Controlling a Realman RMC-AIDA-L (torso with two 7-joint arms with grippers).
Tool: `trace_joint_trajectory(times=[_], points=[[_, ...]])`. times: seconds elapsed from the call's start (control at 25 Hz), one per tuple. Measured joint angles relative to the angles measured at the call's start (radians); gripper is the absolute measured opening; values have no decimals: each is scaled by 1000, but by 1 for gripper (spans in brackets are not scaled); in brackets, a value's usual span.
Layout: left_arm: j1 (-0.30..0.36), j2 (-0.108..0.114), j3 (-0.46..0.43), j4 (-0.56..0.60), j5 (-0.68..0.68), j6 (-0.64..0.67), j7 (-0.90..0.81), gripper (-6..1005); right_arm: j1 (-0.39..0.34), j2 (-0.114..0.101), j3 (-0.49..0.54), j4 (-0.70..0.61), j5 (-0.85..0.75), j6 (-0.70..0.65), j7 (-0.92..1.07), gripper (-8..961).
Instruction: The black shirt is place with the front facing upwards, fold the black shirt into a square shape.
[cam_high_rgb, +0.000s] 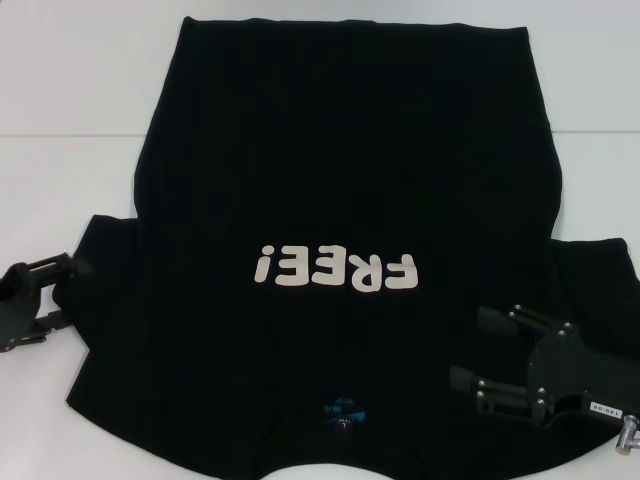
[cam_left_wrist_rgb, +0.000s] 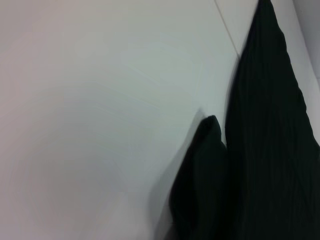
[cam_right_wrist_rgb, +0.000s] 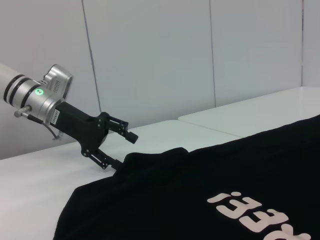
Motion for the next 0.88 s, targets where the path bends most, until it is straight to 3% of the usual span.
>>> trace_joint_trajectory(times=[0.64,0.88], points=[[-35,-5,23,1,0,-21,6,860,4,2,1,2,0,-2,0,895],[-24,3,25,5,0,-32,3,859,0,0,8,0,0,-14,0,896]])
